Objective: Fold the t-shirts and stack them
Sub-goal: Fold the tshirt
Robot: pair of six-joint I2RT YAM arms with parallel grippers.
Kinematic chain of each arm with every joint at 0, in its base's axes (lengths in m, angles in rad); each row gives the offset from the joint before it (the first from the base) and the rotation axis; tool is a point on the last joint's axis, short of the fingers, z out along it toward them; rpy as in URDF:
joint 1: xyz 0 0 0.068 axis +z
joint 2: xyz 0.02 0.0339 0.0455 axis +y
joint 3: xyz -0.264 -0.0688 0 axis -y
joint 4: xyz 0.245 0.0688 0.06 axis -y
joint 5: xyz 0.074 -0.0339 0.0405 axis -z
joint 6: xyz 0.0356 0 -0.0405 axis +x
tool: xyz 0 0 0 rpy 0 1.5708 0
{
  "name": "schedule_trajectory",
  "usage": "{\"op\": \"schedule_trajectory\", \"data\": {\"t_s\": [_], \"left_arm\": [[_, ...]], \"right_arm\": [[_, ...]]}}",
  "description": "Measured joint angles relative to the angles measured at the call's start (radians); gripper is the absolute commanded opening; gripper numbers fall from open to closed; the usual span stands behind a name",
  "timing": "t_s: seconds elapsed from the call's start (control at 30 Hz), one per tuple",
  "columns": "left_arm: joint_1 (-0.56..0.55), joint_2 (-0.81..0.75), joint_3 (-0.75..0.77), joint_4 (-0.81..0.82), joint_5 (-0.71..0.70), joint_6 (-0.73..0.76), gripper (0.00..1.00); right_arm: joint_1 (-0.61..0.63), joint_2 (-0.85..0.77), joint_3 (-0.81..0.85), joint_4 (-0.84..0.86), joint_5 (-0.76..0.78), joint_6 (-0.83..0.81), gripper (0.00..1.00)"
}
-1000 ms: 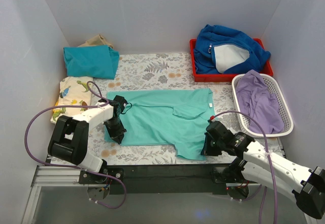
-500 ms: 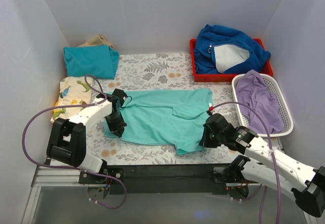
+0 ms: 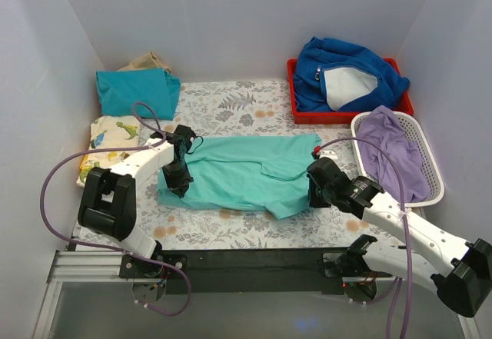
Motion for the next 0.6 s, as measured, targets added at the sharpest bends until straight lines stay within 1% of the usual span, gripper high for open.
{"op": "schedule_trajectory", "data": {"t_s": [0.27,0.6], "left_arm": [[0.008,0.054,0.056,0.004,-0.043,0.033,0.00],[0.008,0.153,0.155,0.053,-0.082,0.082,0.00]], "right_arm": [[-0.100,0.064,0.041,0.004,0.032,-0.104,0.01],[-0.205,0.162,0.066,0.079,-0.008,-0.229,0.01]]}}
